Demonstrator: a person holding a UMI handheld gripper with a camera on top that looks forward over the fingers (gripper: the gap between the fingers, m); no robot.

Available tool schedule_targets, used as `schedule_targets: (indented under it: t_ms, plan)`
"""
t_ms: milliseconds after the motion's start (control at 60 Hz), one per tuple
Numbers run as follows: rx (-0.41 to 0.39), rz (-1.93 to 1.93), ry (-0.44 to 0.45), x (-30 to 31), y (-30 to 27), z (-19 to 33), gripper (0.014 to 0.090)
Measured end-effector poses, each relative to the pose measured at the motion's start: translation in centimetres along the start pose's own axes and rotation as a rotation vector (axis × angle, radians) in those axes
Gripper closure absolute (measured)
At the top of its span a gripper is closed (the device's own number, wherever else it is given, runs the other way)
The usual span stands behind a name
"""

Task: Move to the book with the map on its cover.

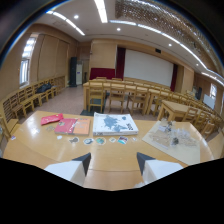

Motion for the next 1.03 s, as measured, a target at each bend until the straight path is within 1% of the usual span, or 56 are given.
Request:
schedule_targets:
  t_ms: [250, 350, 450, 533, 650, 1033]
  plan:
    - [-0.026, 0.06, -0.021, 1.3, -3.8, 16.8, 0.0186]
    - [-0.047, 0.061, -0.02, 1.8, -3.7, 21.9, 0.0185]
    - [-0.071, 0.068, -0.016, 2.3, -3.1, 25.7, 0.0183]
    - [-0.086, 0.07, -0.013, 2.5, -2.7, 27.6, 0.018]
    - [-0.093, 0.066, -0.019, 2.3, -2.4, 28.7, 0.0183]
    - [-0.103, 0.036, -0.034, 2.0, -1.9, 29.0, 0.0184]
